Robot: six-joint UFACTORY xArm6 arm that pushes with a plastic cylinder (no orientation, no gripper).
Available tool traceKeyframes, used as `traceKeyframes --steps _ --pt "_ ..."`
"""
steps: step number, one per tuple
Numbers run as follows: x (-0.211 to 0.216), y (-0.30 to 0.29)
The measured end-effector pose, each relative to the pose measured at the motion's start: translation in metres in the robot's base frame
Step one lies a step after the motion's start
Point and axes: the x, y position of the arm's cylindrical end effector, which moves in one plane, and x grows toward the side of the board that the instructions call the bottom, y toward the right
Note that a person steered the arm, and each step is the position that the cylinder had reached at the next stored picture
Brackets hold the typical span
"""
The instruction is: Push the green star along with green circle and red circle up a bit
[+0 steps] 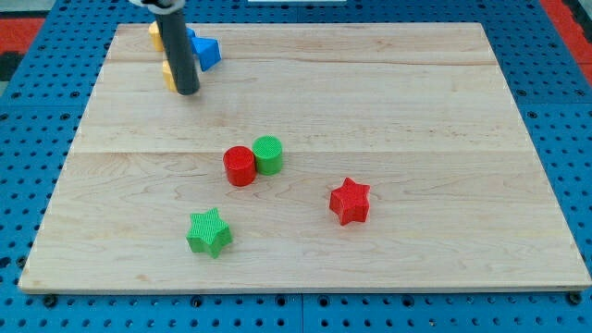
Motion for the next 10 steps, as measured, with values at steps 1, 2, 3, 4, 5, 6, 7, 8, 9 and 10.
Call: traceKeyframes --steps 1,2,3,4,5,6,7,8,9,10 --pt "-0.001 0.010" --pt "-0.001 0.023" --pt "-0.001 0.023" --pt "-0.002 0.023" --pt "-0.001 0.023" --pt "0.012 0.023" --pt "0.029 0.022" --pt "0.095 -0.011" --pt "0.190 -0.022" --pt "0.271 -0.001"
